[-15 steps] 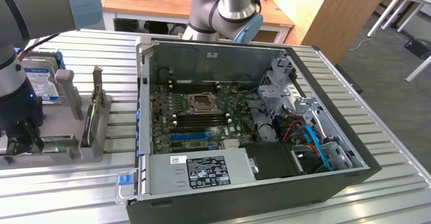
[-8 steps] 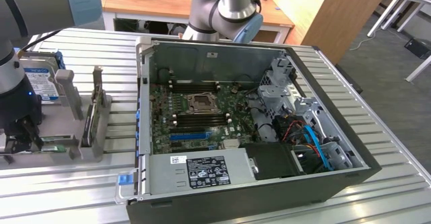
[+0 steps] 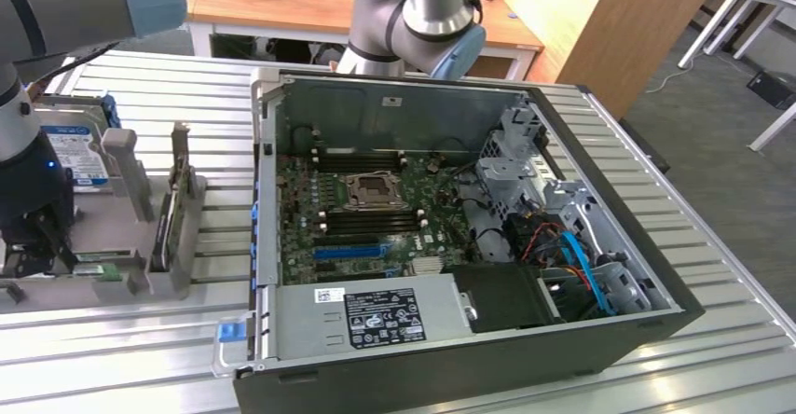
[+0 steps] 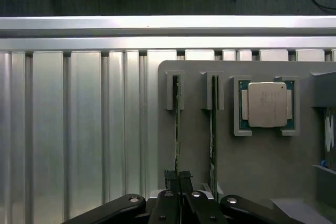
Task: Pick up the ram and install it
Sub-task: 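Pick up the ram and move it above insertion slot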
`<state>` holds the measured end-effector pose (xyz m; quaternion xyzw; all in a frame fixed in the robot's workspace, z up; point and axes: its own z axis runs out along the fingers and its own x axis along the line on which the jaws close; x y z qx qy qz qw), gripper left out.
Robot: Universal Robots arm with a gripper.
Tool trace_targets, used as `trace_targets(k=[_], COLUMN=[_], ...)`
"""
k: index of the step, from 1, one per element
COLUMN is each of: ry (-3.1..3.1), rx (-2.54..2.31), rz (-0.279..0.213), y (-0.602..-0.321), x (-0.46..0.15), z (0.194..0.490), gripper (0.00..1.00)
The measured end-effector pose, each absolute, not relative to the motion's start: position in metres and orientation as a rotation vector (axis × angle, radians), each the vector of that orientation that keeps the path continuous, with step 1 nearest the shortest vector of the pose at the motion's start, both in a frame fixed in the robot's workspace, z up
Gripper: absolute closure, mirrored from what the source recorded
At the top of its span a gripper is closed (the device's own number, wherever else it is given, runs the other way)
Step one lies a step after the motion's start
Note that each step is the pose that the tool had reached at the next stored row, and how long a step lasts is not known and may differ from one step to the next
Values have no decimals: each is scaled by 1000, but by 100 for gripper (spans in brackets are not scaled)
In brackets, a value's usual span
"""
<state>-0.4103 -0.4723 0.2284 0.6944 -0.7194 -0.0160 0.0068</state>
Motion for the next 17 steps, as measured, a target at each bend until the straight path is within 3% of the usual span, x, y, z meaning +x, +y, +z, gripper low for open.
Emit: trace_targets(k=[17], ry=[-2250], rx=[2173], rz=[-50], y=[-472], x=[-410], z=[257], gripper=[88])
